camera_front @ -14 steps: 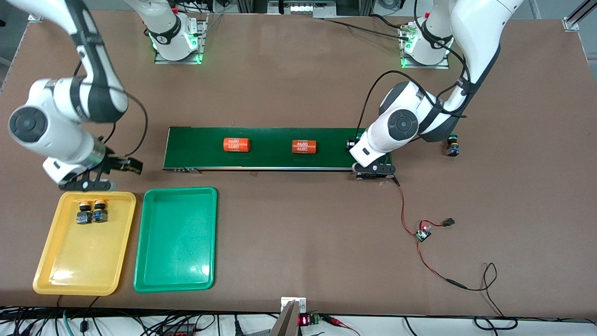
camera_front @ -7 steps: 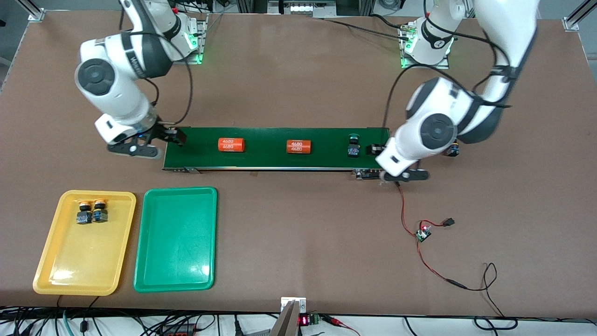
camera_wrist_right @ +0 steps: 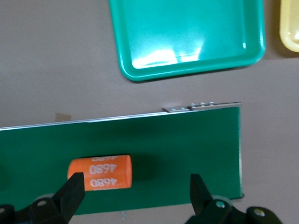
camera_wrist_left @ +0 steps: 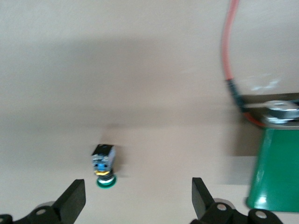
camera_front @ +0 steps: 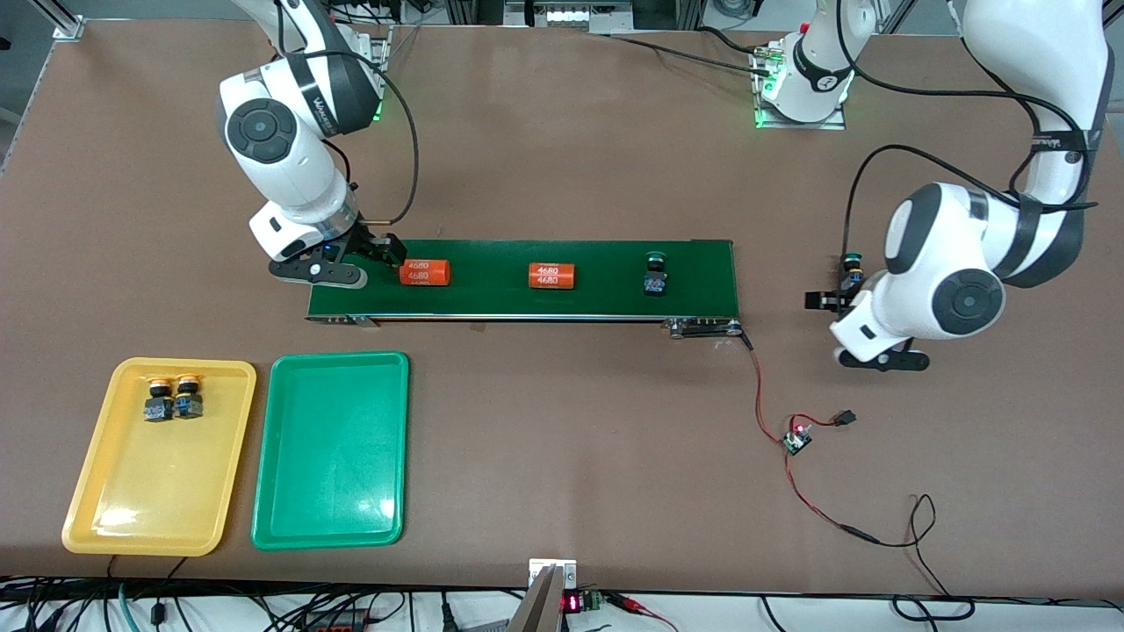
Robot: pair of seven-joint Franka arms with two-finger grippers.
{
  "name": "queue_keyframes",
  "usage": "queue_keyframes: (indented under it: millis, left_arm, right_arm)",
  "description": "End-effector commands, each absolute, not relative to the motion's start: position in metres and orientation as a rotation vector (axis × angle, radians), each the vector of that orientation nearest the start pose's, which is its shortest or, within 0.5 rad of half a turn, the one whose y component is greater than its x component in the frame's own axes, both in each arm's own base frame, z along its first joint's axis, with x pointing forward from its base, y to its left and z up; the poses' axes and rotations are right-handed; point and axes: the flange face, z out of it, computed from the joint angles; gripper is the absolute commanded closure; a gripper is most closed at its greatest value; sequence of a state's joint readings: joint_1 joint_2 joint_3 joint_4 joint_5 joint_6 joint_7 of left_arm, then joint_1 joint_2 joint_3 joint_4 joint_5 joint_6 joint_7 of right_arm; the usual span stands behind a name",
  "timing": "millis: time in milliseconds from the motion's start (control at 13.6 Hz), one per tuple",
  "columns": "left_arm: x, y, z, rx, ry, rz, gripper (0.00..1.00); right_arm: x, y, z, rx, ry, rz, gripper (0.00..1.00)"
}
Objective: Sort buttons by color to trays
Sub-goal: 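Place the green button on the belt while the right gripper returns, then grasp another green-ringed button with the left gripper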
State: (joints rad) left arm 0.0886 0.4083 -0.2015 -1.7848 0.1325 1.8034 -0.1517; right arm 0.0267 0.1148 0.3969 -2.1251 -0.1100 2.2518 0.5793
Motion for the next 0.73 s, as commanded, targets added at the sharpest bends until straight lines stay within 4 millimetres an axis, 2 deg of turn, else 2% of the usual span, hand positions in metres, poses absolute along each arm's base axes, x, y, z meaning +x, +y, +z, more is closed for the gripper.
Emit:
queue_keyframes:
  millis: [0, 73, 220, 514, 660]
  left_arm:
    - [0.581, -0.016, 0.284, -2.939, 0.068, 0.635, 0.0]
    - [0.573, 0.001, 0.276, -2.943, 0.053, 0.635, 0.0]
    - [0.55, 0.019, 0.248, -2.975, 0.092, 0.549, 0.0]
    - [0.513, 0.035, 0.199, -3.033, 0.189, 0.346, 0.0]
    - [0.5, 0.037, 0.186, -3.042, 0.197, 0.316, 0.0]
  right_arm:
    - [0.511, 0.239, 0.356, -3.135, 0.142, -0.079, 0.0]
    - [0.51, 0.243, 0.355, -3.132, 0.147, -0.078, 0.0]
    - [0.51, 0.248, 0.35, -3.125, 0.166, -0.075, 0.0]
    - [0.506, 0.254, 0.348, -3.127, 0.156, -0.06, 0.0]
    - [0.504, 0.254, 0.348, -3.132, 0.153, -0.047, 0.0]
